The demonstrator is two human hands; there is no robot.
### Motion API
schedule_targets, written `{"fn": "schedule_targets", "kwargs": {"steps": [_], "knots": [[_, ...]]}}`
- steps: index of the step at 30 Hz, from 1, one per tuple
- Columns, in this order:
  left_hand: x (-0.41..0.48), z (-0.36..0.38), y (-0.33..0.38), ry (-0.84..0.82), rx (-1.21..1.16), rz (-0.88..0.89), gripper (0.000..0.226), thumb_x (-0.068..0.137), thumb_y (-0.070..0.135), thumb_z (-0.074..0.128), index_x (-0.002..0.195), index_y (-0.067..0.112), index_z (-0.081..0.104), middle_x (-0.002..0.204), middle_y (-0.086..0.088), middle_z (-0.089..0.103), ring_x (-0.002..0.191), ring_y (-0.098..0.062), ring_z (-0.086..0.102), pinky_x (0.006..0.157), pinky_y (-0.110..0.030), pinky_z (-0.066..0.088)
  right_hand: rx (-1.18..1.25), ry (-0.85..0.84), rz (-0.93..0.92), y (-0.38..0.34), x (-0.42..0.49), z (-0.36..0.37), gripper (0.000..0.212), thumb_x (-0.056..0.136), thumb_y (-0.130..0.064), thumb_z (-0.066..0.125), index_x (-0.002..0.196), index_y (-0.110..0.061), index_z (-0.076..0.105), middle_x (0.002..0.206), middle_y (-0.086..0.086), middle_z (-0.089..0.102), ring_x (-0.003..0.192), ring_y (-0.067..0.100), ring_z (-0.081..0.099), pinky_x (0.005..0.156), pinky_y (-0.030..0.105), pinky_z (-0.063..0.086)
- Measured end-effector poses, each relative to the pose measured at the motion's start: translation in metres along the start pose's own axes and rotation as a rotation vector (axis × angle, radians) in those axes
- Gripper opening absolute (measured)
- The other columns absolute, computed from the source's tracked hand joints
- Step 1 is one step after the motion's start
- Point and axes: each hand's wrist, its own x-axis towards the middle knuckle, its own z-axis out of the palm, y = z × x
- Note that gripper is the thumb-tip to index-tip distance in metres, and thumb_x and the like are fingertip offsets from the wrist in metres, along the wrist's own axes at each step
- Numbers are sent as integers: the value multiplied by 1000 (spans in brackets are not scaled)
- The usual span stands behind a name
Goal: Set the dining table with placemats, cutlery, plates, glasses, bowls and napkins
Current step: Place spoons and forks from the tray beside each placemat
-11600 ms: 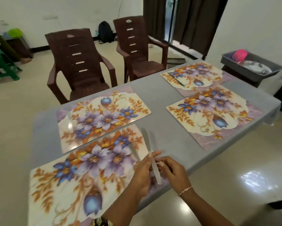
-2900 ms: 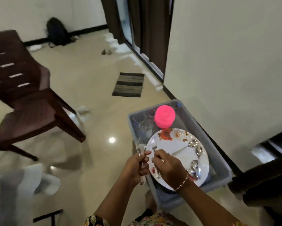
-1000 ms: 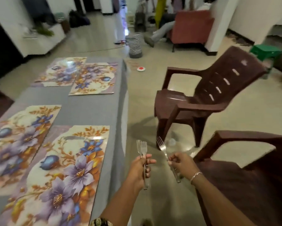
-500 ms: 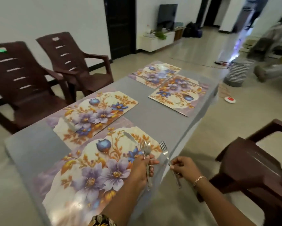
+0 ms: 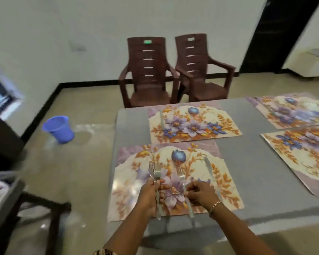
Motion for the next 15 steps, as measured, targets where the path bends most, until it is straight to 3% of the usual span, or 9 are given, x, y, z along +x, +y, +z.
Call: {"fn": "schedule_targets", "kwargs": {"steps": [6, 10, 15], "knots": [[-11, -71, 1, 175, -175, 28, 21, 99, 9, 39, 85, 7, 55, 61, -7, 66, 33, -10, 38, 46, -28, 40, -24, -147, 20, -15, 17, 57, 27, 79, 15, 58, 62, -5, 51, 50, 7, 48, 38, 12, 48, 40, 22, 43], [-20, -111, 15, 239, -216, 68, 18, 99, 4, 37, 87, 4, 52, 67, -12, 63, 28, -8, 35, 31, -13, 33, -34, -210, 52, -30, 25, 104, 26, 80, 18, 54, 65, -3, 49, 50, 10, 49, 37, 15, 47, 37, 21, 41], [-13, -160, 27, 252, -150, 44, 22, 99, 7, 38, 84, 4, 53, 59, -7, 66, 36, -10, 34, 34, -15, 28, -19, -177, 139, -51, 43, 162, 31, 79, 20, 52, 61, -4, 49, 53, 11, 49, 40, 17, 49, 35, 19, 43]]}}
